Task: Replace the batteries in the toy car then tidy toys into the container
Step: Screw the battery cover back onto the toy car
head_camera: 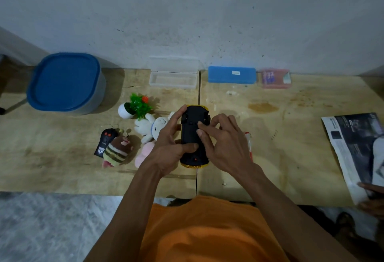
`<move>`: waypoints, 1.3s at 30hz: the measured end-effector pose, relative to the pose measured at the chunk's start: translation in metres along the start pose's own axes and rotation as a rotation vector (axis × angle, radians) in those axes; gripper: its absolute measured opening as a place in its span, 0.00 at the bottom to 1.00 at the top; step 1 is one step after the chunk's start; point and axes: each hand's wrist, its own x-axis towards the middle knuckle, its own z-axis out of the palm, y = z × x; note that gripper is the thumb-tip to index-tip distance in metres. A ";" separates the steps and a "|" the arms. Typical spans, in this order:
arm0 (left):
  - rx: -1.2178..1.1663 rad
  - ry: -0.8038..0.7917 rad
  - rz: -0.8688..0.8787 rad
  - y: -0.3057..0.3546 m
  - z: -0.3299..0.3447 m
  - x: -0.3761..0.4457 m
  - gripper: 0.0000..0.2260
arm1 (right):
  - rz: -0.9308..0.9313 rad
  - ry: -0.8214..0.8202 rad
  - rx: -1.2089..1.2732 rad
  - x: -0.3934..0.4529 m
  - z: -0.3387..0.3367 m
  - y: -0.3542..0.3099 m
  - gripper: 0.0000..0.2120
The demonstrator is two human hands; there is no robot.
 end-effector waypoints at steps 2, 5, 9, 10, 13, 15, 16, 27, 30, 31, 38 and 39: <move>0.009 -0.007 -0.005 -0.004 0.001 0.003 0.46 | 0.014 -0.016 -0.013 -0.002 -0.001 0.000 0.18; -0.031 -0.002 -0.037 -0.010 0.003 0.009 0.44 | -0.014 -0.049 -0.034 -0.001 -0.004 0.002 0.21; -0.048 0.009 -0.057 -0.015 0.013 0.020 0.38 | 0.047 -0.119 0.036 0.003 -0.001 0.016 0.23; -0.030 0.010 -0.051 -0.015 0.016 0.023 0.37 | 0.082 -0.117 0.092 0.003 0.001 0.020 0.22; -0.002 0.006 -0.070 -0.016 0.025 0.031 0.38 | 0.244 0.039 0.375 0.003 0.001 0.036 0.14; 0.012 0.004 -0.114 -0.014 0.028 0.034 0.38 | 0.406 0.138 0.402 0.001 0.002 0.053 0.10; 0.025 -0.002 -0.127 -0.014 0.029 0.035 0.38 | 0.489 0.146 0.367 0.000 0.006 0.065 0.10; 0.133 -0.017 -0.128 -0.010 0.041 0.038 0.38 | 0.746 -0.261 -0.013 -0.031 0.034 0.124 0.19; 0.105 -0.004 -0.091 -0.010 0.043 0.037 0.35 | 0.747 -0.282 -0.008 -0.032 0.038 0.124 0.21; 0.102 -0.003 -0.074 -0.011 0.043 0.037 0.35 | 0.740 -0.279 -0.010 -0.032 0.039 0.124 0.22; 0.106 -0.011 -0.029 -0.011 0.033 0.036 0.35 | 0.635 0.076 0.322 0.000 0.016 0.091 0.16; 0.101 -0.003 -0.029 -0.012 0.031 0.035 0.34 | 0.601 0.163 0.402 0.008 0.003 0.079 0.14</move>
